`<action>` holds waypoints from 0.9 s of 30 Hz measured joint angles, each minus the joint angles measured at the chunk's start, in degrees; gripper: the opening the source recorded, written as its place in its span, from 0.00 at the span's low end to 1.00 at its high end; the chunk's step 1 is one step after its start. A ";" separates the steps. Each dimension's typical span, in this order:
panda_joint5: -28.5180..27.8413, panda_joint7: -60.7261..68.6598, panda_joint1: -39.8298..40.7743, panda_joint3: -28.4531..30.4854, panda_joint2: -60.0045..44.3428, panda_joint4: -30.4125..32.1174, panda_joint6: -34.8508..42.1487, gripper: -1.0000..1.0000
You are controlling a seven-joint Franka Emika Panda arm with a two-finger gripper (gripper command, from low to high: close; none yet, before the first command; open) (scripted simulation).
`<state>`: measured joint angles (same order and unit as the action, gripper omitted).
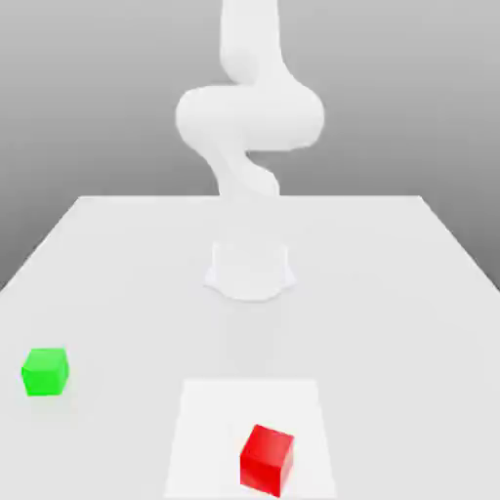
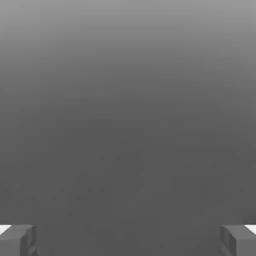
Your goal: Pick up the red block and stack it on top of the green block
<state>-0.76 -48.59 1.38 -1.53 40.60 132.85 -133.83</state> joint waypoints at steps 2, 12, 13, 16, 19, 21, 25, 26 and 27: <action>-0.72 -2.38 1.06 -1.20 -4.43 0.90 -1.73 0.50; -4.27 -13.71 4.84 -5.50 -25.37 5.16 -9.86 0.50; -4.59 -14.83 5.01 -5.70 -27.45 5.58 -10.67 0.50; -5.29 -17.93 5.12 -5.93 -33.67 6.86 -13.10 0.50; -5.37 -20.64 5.12 -6.08 -39.83 8.15 -15.59 0.50; -4.90 -22.04 4.95 -6.13 -43.88 9.02 -17.28 0.50; -3.42 -24.01 4.54 -6.24 -51.88 10.31 -21.19 0.50; -3.77 -24.48 4.28 -5.91 -53.93 10.15 -22.73 0.50; -4.26 -24.94 3.93 -5.47 -55.99 9.91 -24.37 0.50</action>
<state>-5.02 -73.53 5.31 -6.99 -15.39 142.76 -158.20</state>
